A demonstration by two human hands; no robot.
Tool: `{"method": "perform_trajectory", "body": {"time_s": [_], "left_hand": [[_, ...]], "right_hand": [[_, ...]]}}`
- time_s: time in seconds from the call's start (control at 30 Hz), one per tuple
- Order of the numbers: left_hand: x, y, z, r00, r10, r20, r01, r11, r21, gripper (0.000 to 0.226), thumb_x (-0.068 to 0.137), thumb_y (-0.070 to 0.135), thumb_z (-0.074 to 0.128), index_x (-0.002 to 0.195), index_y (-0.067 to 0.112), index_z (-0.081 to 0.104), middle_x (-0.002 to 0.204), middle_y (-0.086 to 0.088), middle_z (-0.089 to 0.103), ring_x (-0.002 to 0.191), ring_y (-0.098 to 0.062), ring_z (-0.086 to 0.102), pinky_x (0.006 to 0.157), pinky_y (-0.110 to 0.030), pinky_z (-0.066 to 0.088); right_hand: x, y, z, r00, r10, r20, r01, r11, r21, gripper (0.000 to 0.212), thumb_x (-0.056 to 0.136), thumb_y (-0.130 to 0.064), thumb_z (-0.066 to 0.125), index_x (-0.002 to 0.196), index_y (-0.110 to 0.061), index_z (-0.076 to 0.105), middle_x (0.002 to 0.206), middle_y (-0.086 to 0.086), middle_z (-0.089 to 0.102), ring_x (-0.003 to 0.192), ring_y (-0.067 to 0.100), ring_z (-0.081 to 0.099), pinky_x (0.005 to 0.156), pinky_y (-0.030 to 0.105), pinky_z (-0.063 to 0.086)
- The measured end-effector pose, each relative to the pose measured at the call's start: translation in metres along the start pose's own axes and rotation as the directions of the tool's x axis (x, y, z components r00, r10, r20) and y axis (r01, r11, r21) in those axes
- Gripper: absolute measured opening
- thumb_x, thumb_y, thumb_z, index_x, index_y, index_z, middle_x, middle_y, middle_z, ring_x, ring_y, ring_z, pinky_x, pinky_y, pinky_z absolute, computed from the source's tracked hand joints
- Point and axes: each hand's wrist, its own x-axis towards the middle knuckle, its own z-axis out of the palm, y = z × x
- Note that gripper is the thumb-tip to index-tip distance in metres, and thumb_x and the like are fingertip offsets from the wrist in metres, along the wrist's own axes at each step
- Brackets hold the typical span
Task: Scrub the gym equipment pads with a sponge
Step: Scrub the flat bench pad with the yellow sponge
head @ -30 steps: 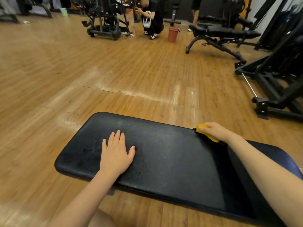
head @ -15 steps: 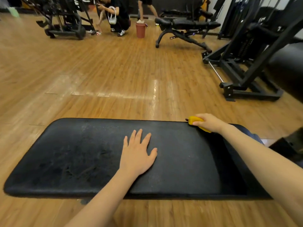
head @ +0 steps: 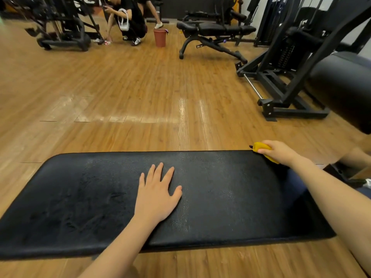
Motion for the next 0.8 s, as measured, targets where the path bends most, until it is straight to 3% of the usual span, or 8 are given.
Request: {"method": "perform_trajectory", "body": {"time_s": [0.17,0.3,0.47,0.67,0.8], "left_hand": [[0.002,0.0,0.002,1.0,-0.004,-0.013,0.004,1.0,0.008,0.096,0.063,0.066,-0.012,0.152,0.034,0.009,0.161,0.0,0.002,0.147,-0.019,-0.006,0.117,-0.042,-0.003],[0.002,0.0,0.002,1.0,-0.004,-0.015,0.005,1.0,0.016,0.096,0.063,0.065,-0.012,0.152,0.034,0.009,0.161,0.0,0.002,0.147,-0.019,-0.006,0.118,-0.043,-0.003],[0.001,0.0,0.002,1.0,0.001,-0.013,-0.001,1.0,0.01,0.097,0.062,0.065,-0.013,0.152,0.034,0.01,0.161,0.0,0.002,0.147,-0.019,-0.005,0.118,-0.043,-0.003],[0.001,0.001,0.001,1.0,-0.003,-0.007,0.003,1.0,0.022,0.097,0.062,0.064,-0.014,0.152,0.033,0.009,0.161,0.0,0.002,0.147,-0.02,-0.006,0.118,-0.044,-0.002],[0.001,0.002,0.001,1.0,0.004,-0.003,-0.004,1.0,0.02,0.097,0.063,0.064,-0.014,0.152,0.032,0.009,0.161,-0.001,0.002,0.147,-0.021,-0.006,0.117,-0.045,-0.002]], "right_hand": [[-0.005,0.024,-0.004,0.985,0.117,-0.127,-0.112,0.993,0.047,0.031,0.091,-0.023,0.058,0.116,-0.005,0.059,0.109,0.015,0.061,0.105,0.034,0.053,0.077,0.03,0.033],[-0.005,0.025,0.001,0.96,0.203,-0.195,-0.183,0.976,0.115,0.031,0.091,-0.025,0.057,0.113,-0.003,0.058,0.11,0.021,0.061,0.1,0.035,0.053,0.074,0.031,0.033],[-0.012,0.03,-0.004,0.919,0.326,-0.22,-0.278,0.934,0.223,0.035,0.092,-0.025,0.055,0.117,0.0,0.056,0.116,0.022,0.058,0.106,0.038,0.051,0.084,0.037,0.037],[-0.024,0.044,-0.005,0.874,0.448,-0.185,-0.385,0.874,0.296,0.028,0.092,-0.032,0.054,0.092,-0.004,0.056,0.106,0.024,0.059,0.087,0.031,0.049,0.073,0.033,0.034],[-0.032,0.051,-0.001,0.867,0.452,-0.208,-0.398,0.881,0.256,0.031,0.093,-0.031,0.053,0.089,0.0,0.056,0.106,0.028,0.06,0.09,0.035,0.052,0.074,0.037,0.035]]}}
